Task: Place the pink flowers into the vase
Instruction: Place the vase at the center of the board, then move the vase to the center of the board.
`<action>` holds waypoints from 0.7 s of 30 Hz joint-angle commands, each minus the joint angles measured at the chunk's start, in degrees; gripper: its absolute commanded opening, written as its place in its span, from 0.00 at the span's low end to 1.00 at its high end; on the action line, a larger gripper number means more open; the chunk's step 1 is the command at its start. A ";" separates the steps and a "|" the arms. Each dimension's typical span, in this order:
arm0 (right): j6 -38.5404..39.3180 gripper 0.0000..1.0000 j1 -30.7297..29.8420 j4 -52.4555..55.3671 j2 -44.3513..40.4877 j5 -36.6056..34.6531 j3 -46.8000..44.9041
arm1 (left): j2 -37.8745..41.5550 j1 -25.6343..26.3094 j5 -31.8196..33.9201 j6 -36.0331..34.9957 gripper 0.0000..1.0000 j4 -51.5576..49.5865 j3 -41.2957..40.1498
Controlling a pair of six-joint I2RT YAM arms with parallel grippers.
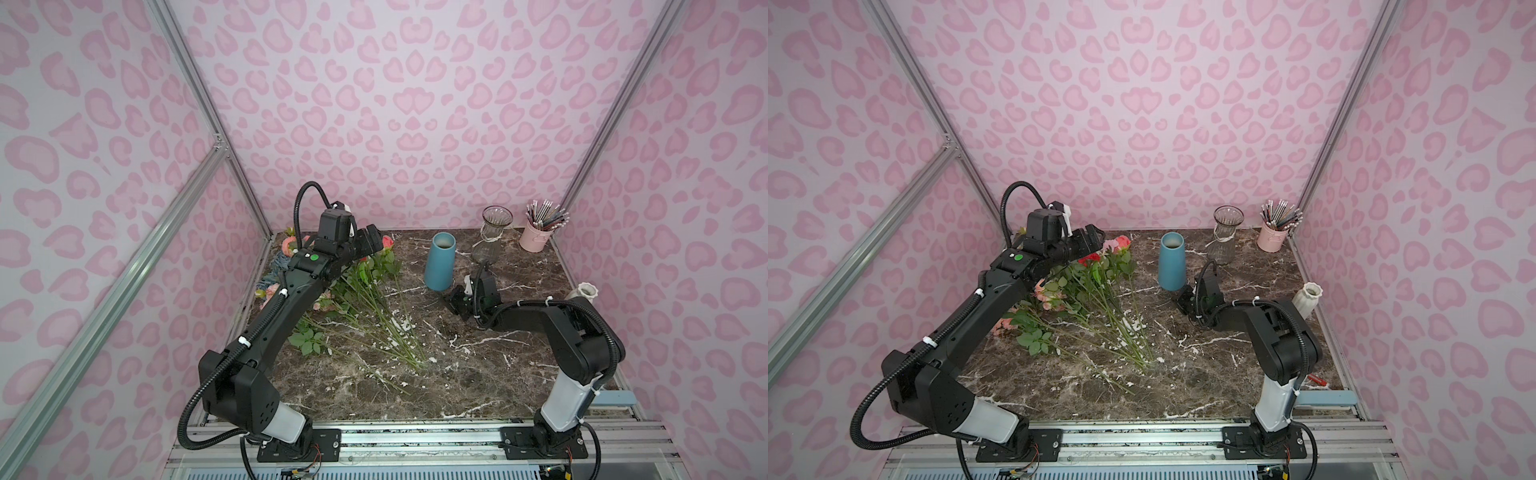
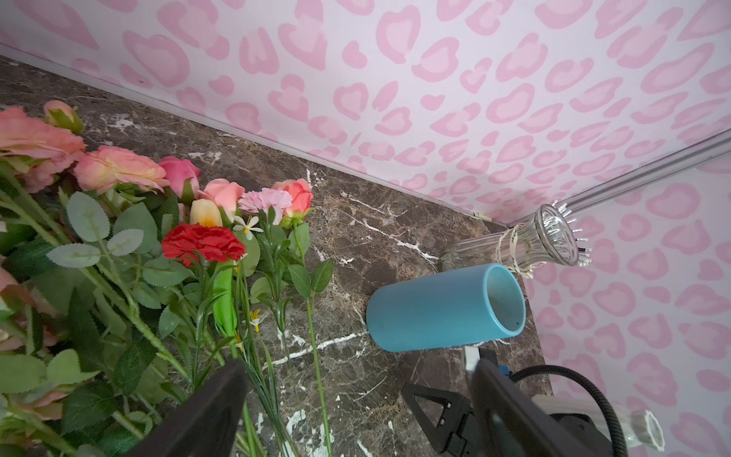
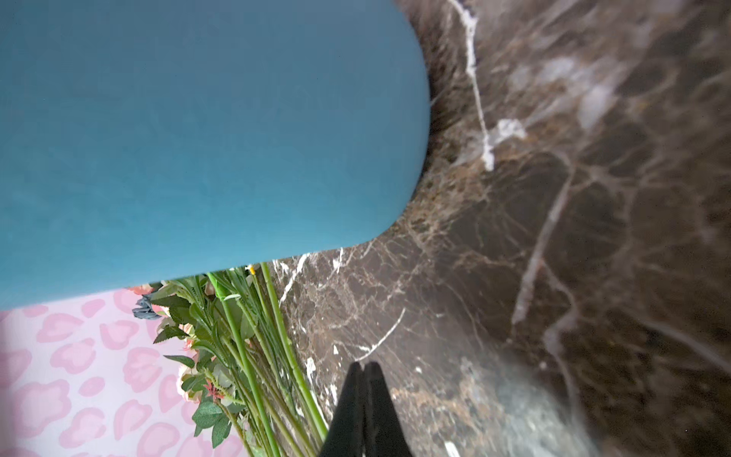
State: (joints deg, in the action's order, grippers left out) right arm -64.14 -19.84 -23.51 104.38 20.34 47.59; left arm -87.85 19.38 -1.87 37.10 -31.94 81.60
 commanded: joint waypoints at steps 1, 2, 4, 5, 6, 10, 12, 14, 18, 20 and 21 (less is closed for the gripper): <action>-1.97 0.07 -0.12 -6.65 1.62 -3.39 1.28 | 1.16 -1.21 -0.45 -0.03 0.92 1.36 -0.52; -1.87 0.07 -0.03 -5.55 2.28 -4.24 2.04 | 1.48 -1.66 -0.56 -0.10 0.92 1.30 -0.70; -1.78 0.07 0.29 -5.92 3.81 -5.18 2.86 | 2.02 -2.13 -0.58 -0.34 0.93 1.23 -0.91; -1.75 0.07 0.40 -5.08 4.31 -5.70 3.59 | 2.25 -2.46 -0.55 -0.45 0.92 1.13 -0.92; -1.70 0.07 0.54 -4.85 5.20 -5.91 4.13 | 2.39 -2.57 -0.55 -0.50 0.93 0.99 -0.92; -1.83 0.07 1.25 -3.65 7.95 -7.72 6.11 | 2.77 -3.27 -0.25 -0.72 0.93 0.52 -1.07; -2.04 0.07 1.75 -4.23 9.16 -7.63 6.56 | 2.95 -3.48 -0.28 -0.79 0.93 0.52 -1.27; -2.13 0.08 2.15 -5.06 10.34 -7.70 7.16 | 2.95 -3.66 -0.32 -0.89 0.93 0.48 -1.36; -0.69 0.08 2.37 -3.36 12.85 -7.77 10.77 | 2.80 -3.98 -0.17 -1.07 0.93 0.44 -1.45; -0.26 0.08 2.37 -2.71 14.43 -7.20 12.95 | 2.60 -3.92 -0.14 -1.07 0.93 0.47 -1.45; -0.13 0.08 2.54 -2.47 15.23 -7.11 13.96 | 2.44 -3.94 -0.07 -1.15 0.93 0.43 -1.45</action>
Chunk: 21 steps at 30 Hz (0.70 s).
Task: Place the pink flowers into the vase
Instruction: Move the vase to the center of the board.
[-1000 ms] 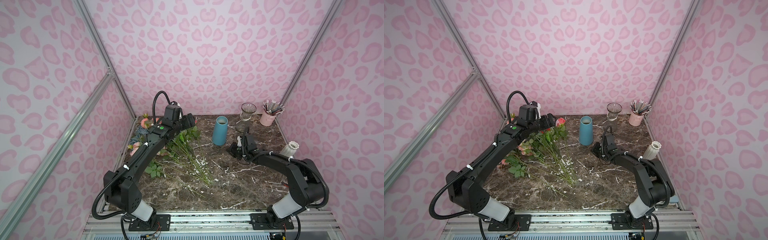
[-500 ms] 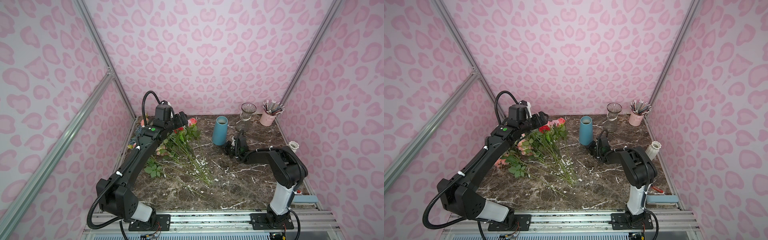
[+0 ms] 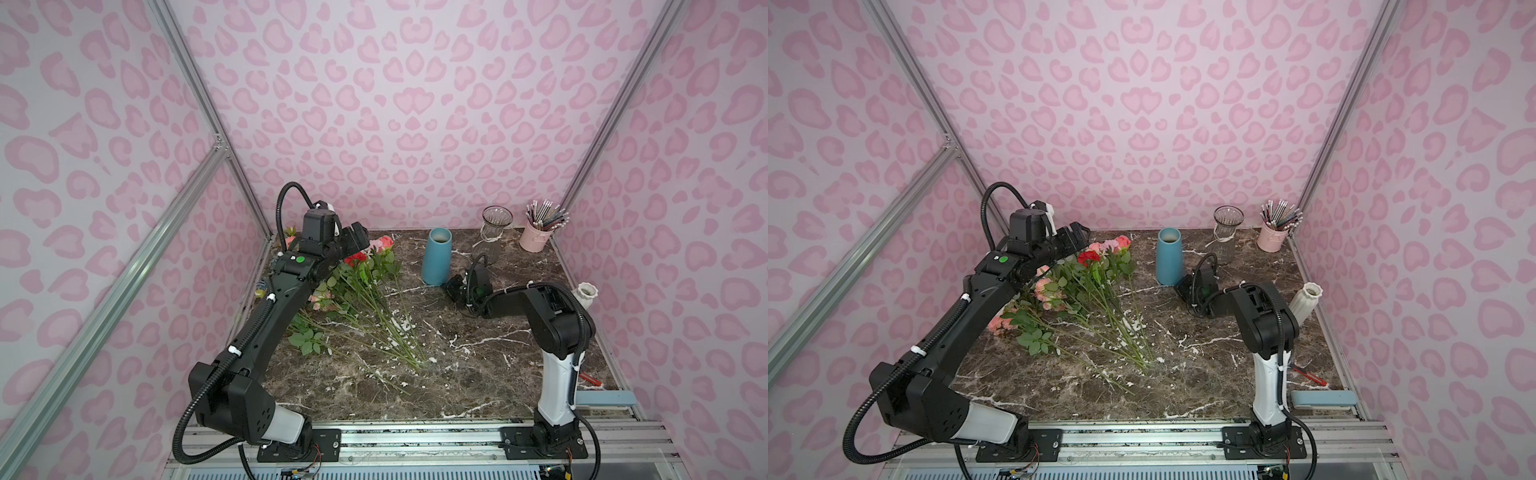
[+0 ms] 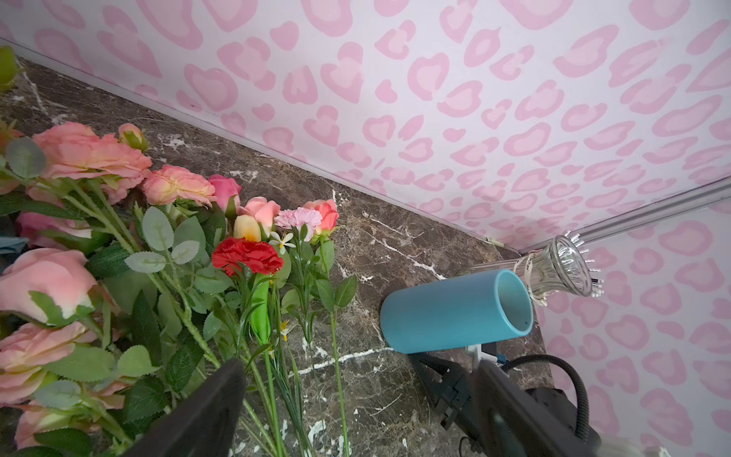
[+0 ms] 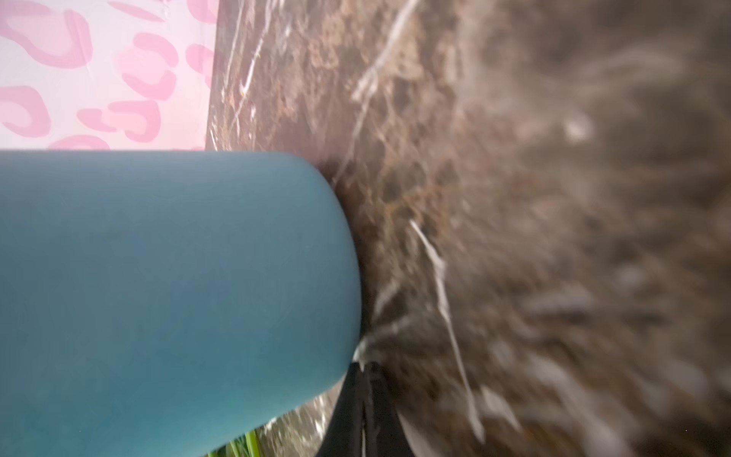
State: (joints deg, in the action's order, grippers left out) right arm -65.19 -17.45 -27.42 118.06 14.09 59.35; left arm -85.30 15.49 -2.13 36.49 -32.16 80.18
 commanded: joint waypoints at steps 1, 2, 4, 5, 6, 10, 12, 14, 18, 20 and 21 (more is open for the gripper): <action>0.85 0.08 0.06 1.32 2.22 -0.65 2.96 | -0.29 -0.03 0.30 -0.54 0.93 0.58 -0.03; 0.84 0.08 0.12 1.53 3.01 -0.51 3.98 | -0.51 -0.04 0.44 -0.61 0.93 0.59 0.06; 0.64 0.08 0.19 1.75 4.43 -0.29 5.78 | -0.74 -0.05 0.71 -0.70 0.93 0.36 0.01; 0.44 0.08 0.31 1.76 5.24 -0.21 6.64 | -0.90 -0.09 0.81 -0.76 0.93 0.30 -0.03; 0.43 0.08 0.53 1.84 5.88 -0.12 7.51 | -0.96 -0.09 0.81 -0.72 0.93 0.23 -0.12; -0.39 0.09 1.10 0.63 6.99 0.02 8.76 | -1.36 -0.05 1.08 -0.72 0.93 -0.35 -0.86; 0.24 0.10 1.15 1.36 6.13 -0.39 8.52 | -1.45 -0.01 1.43 -0.83 0.92 -0.81 -1.65; 1.85 0.12 0.80 3.00 4.45 -1.06 7.51 | -1.42 0.31 2.07 -0.81 0.91 -1.16 -2.80; 8.87 0.16 -0.48 13.80 0.06 -3.66 6.92 | -2.00 2.48 3.00 -0.29 0.89 -1.62 -4.68; 12.91 0.18 -1.21 19.43 -2.48 -5.61 6.20 | -2.90 4.47 3.49 0.19 0.88 -1.52 -5.06; 15.04 0.19 -1.60 22.67 -4.03 -6.79 6.00 | -3.51 5.52 3.80 0.56 0.86 -1.51 -5.18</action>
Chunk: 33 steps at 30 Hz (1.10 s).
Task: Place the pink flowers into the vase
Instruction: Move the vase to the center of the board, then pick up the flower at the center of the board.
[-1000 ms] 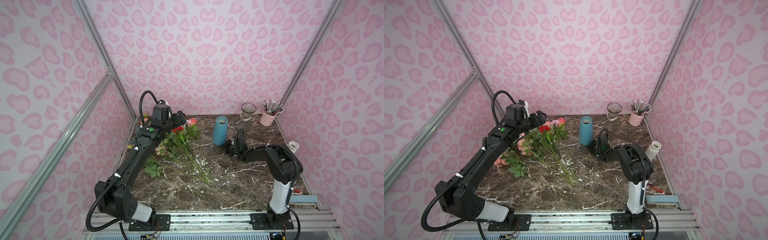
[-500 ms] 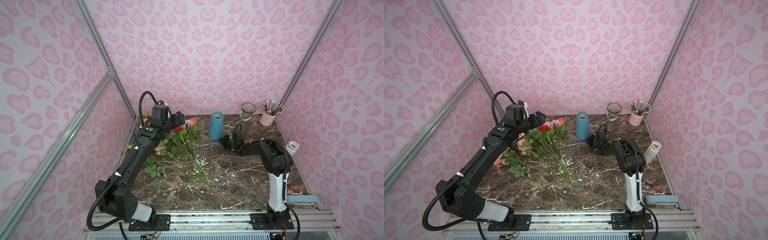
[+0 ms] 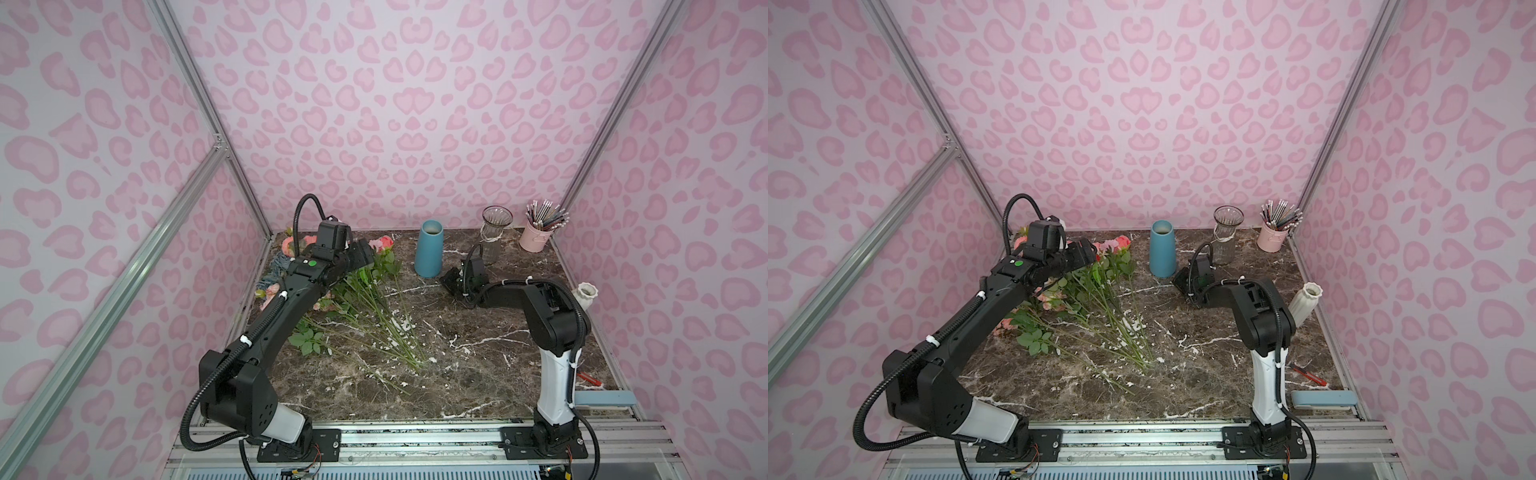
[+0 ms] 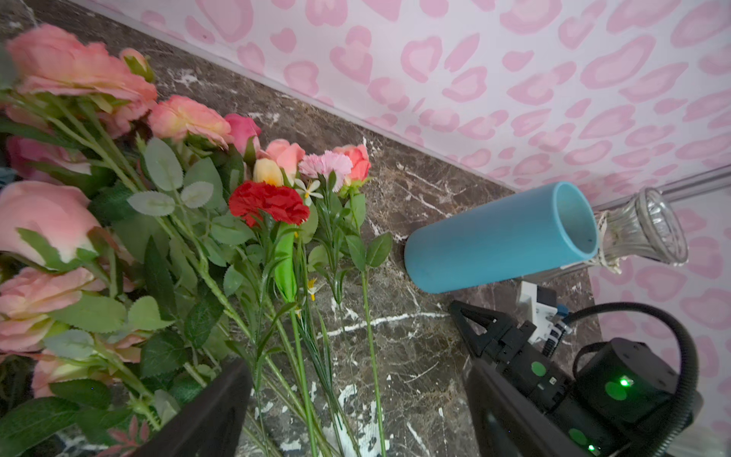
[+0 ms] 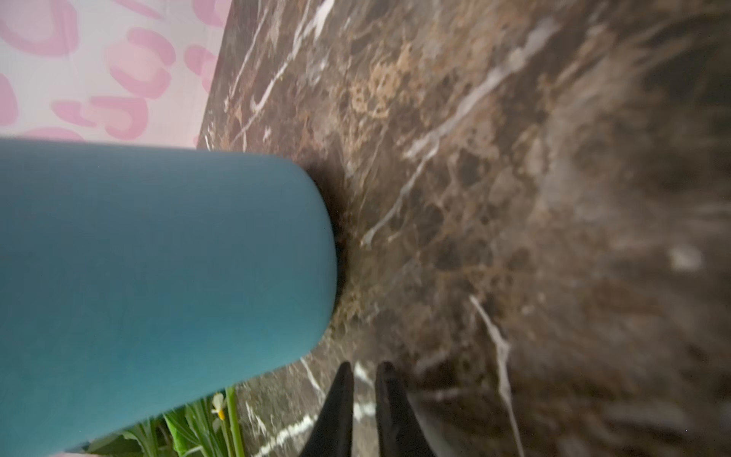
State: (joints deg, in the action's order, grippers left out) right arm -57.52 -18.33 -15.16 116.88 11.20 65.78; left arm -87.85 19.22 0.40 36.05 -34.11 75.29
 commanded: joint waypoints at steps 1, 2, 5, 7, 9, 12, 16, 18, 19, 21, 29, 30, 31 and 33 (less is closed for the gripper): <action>9.25 0.20 -1.22 12.96 -4.09 -4.95 -0.51 | -1.53 2.69 1.28 1.48 0.85 0.59 -0.47; 11.18 0.22 -1.72 15.91 -5.60 -6.19 -0.49 | -2.23 3.42 1.18 2.43 0.83 1.12 -0.96; 16.36 0.27 -2.83 22.19 -10.27 -7.23 -0.90 | -3.30 4.48 -1.04 5.55 0.77 4.94 -4.43; 19.56 0.30 -3.40 26.25 -13.32 -7.99 -0.70 | -5.40 5.18 -2.76 6.96 0.74 6.72 -4.78; 22.94 0.32 -4.03 29.39 -17.44 -9.35 -0.88 | -8.36 6.35 -3.54 7.91 0.70 7.14 -3.49; 25.81 0.32 -3.90 31.71 -22.53 -8.03 -1.57 | -12.82 7.63 -3.79 8.88 0.58 8.09 -1.99; 26.67 0.33 -3.52 32.49 -27.82 -6.29 -3.34 | -18.04 8.25 -3.34 9.98 0.51 8.44 1.30; 26.66 0.33 -3.23 32.91 -30.12 -5.49 -4.18 | -20.65 8.46 -2.87 10.62 0.51 7.99 2.77; 26.73 0.33 -3.08 32.76 -31.02 -4.87 -4.71 | -21.68 8.57 -2.72 10.91 0.51 8.01 3.20; 26.71 0.33 -2.79 32.42 -32.95 -3.18 -5.75 | -24.11 8.78 -1.85 11.22 0.45 7.80 4.55; 26.83 0.34 -1.14 30.38 -37.71 2.81 -8.61 | -32.74 9.28 1.22 11.90 0.39 4.94 11.66; 26.93 0.34 -1.01 30.45 -38.17 2.93 -8.73 | -33.46 9.28 2.03 12.04 0.39 4.37 12.61; 27.01 0.34 -0.71 30.38 -38.47 3.16 -8.90 | -33.98 9.26 2.82 12.20 0.39 3.74 13.26; 27.21 0.34 0.10 30.38 -39.04 3.82 -9.38 | -34.91 9.28 4.76 12.77 0.37 2.39 14.48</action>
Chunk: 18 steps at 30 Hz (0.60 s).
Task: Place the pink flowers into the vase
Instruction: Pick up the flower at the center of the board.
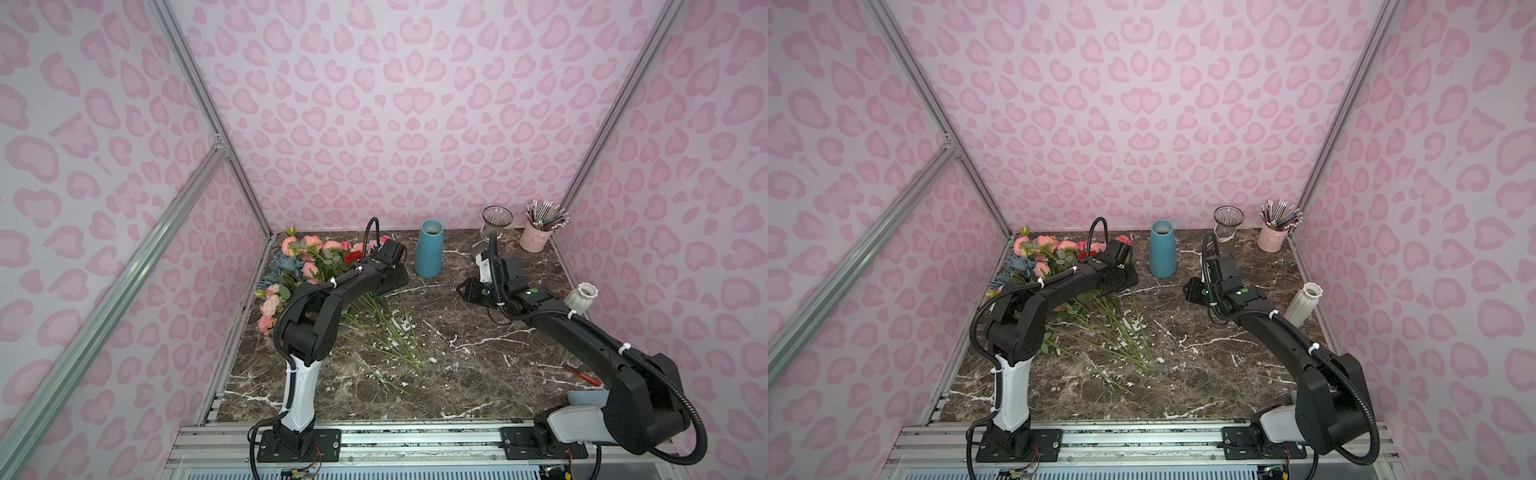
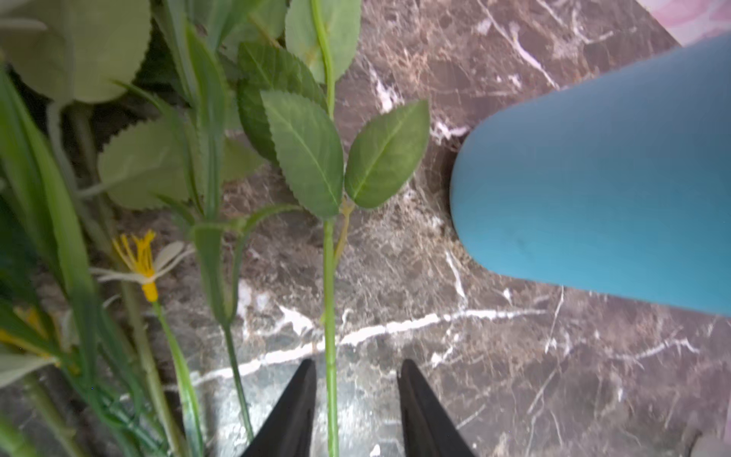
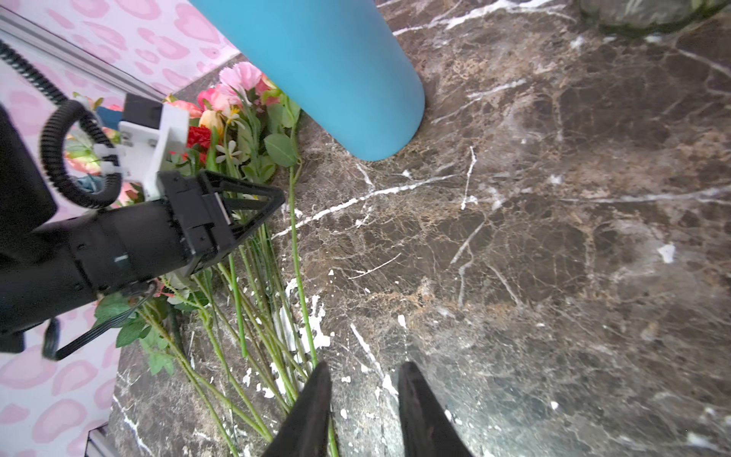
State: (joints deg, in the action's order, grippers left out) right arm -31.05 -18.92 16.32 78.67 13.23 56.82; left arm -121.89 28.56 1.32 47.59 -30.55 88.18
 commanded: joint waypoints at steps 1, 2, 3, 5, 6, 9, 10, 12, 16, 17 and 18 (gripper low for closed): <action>0.84 0.34 1.14 -1.15 -1.02 2.25 -0.68 | -1.11 -0.03 4.55 1.42 0.37 -1.55 1.96; 0.93 0.34 1.54 -1.28 -1.33 2.51 -1.03 | -1.31 -0.08 5.26 1.68 0.37 -1.71 2.08; 1.07 0.34 1.94 -1.35 -1.60 2.65 -1.46 | -1.62 -0.02 5.79 1.83 0.37 -1.96 2.47; 1.27 0.34 2.35 -1.42 -2.16 2.91 -2.01 | -2.72 -0.03 6.41 1.96 0.37 -2.92 3.49; 1.33 0.34 2.53 -1.29 -2.45 2.98 -2.28 | -3.42 -0.04 6.34 1.88 0.37 -3.00 4.08; 1.65 0.34 2.81 -1.46 -3.62 3.09 -3.14 | -5.24 -0.08 5.88 1.93 0.37 -2.76 5.19; 1.61 0.34 2.84 -1.55 -4.00 3.20 -3.35 | -5.73 -0.07 5.91 1.97 0.37 -2.69 5.56; 1.79 0.34 2.90 -1.51 -4.49 3.29 -3.64 | -6.69 -0.08 5.80 2.10 0.37 -2.58 6.34; 2.27 0.34 3.18 -1.12 -4.98 3.45 -4.00 | -8.14 -0.02 6.28 2.31 0.30 -2.59 7.70; 2.36 0.34 3.18 -1.03 -5.16 3.40 -4.20 | -8.36 -0.07 6.28 2.24 0.28 -2.47 7.84; 2.50 0.34 3.24 -0.94 -5.28 3.53 -4.18 | -8.54 -0.08 6.15 2.18 0.26 -2.33 8.10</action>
State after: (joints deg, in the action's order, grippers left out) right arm -29.54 -15.77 16.19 73.97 16.21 52.73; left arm -130.04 28.56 6.50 49.12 -33.80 95.29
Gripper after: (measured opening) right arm 0.342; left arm 0.273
